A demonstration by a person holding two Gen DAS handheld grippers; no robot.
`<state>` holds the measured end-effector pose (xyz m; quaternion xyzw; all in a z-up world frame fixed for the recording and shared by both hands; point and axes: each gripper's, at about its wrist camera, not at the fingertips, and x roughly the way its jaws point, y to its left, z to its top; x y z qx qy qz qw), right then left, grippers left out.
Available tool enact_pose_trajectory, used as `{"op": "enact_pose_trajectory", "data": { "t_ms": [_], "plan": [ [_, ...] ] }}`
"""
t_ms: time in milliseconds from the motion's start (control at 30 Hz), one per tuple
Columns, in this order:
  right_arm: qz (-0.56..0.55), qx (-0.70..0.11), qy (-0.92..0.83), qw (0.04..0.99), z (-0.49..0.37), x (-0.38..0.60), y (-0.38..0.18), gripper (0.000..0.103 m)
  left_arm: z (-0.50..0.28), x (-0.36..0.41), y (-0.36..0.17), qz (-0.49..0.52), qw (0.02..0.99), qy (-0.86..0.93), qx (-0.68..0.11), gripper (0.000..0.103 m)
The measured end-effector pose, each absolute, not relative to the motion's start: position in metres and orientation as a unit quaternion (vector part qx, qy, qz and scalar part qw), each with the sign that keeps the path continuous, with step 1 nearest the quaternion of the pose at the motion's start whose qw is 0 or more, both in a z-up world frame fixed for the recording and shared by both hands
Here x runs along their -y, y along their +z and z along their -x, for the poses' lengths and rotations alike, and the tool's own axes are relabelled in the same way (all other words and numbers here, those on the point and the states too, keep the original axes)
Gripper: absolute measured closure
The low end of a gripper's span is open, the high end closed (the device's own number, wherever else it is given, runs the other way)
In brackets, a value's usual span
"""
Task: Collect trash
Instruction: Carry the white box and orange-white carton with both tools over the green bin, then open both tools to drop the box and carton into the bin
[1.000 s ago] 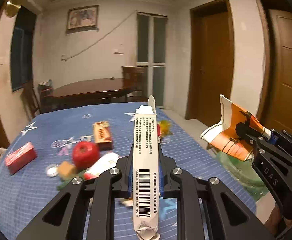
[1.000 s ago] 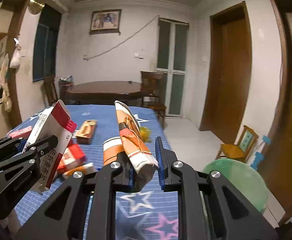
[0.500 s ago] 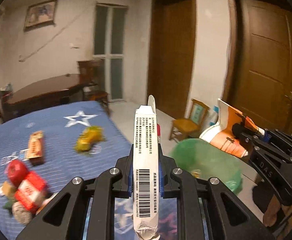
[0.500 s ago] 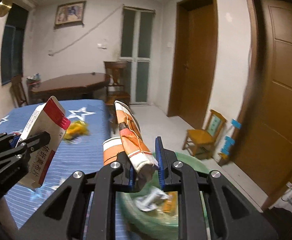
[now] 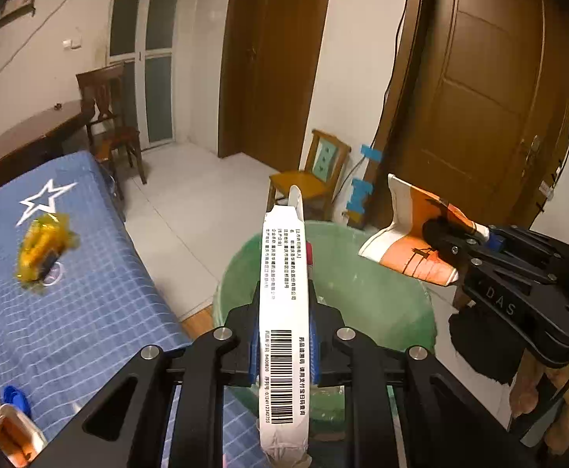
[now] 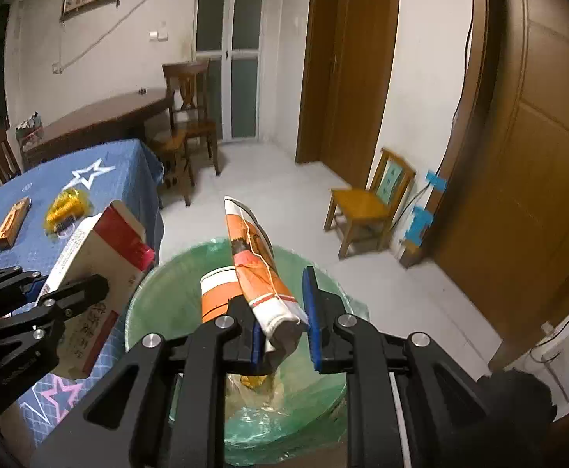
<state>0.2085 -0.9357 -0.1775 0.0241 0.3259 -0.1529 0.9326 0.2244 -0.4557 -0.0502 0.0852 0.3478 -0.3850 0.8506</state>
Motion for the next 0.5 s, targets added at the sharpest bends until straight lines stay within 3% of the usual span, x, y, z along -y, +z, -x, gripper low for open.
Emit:
{"op": "enact_pose_trajectory", "data": {
  "t_ms": [500],
  "plan": [
    [-0.038, -0.365, -0.143, 0.919, -0.225, 0.968, -0.205, 0.087, -0.253, 0.494, -0.095, -0.090, 0.839, -0.382, -0.377, 0.084]
  ]
}}
